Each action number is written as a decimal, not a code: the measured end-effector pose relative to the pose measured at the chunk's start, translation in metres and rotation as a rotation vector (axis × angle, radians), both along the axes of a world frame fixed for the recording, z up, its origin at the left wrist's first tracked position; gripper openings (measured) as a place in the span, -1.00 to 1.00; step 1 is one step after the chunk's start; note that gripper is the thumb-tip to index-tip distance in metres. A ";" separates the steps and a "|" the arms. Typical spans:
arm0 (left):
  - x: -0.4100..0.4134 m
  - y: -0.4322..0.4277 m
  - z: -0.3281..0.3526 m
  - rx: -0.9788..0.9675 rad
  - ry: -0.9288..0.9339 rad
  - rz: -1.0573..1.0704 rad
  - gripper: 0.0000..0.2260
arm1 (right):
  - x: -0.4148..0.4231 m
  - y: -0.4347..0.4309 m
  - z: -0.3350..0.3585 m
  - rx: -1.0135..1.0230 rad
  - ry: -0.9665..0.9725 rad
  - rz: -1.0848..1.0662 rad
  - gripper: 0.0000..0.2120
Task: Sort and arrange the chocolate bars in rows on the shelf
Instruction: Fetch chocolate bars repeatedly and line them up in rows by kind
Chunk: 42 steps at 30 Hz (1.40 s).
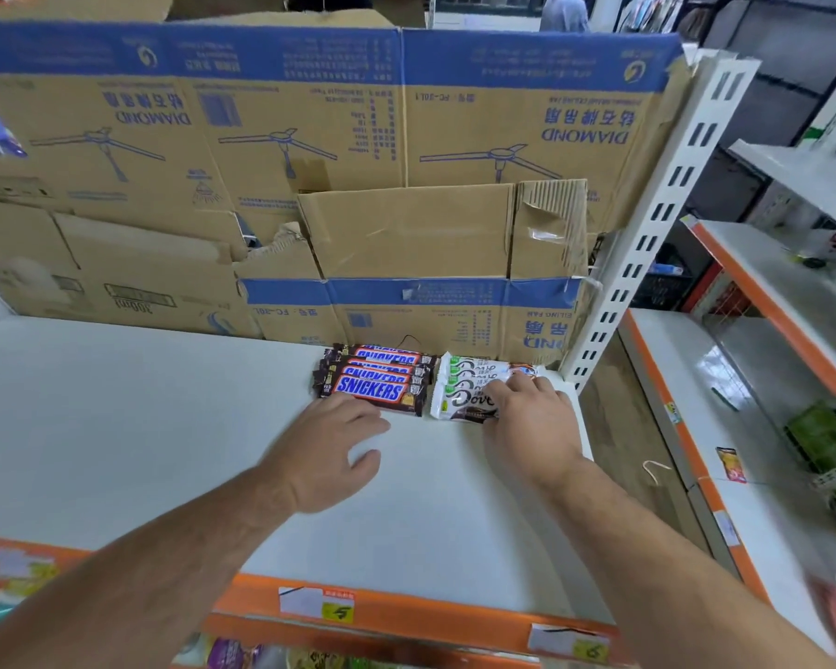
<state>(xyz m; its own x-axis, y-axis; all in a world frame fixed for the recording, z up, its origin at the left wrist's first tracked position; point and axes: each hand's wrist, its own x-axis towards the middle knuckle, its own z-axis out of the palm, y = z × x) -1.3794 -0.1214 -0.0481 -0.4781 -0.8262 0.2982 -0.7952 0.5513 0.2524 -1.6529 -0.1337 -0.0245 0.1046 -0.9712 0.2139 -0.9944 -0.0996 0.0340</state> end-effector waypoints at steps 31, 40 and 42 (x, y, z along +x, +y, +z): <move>0.290 0.077 0.054 0.088 -0.142 0.340 -0.41 | 0.352 0.091 0.043 0.161 -0.225 0.304 -0.45; 0.487 0.123 0.065 0.082 -0.151 0.594 -0.39 | 0.561 0.098 0.051 0.227 -0.212 0.485 -0.44; 0.522 0.128 0.064 0.078 -0.128 0.647 -0.39 | 0.601 0.095 0.053 0.231 -0.198 0.547 -0.42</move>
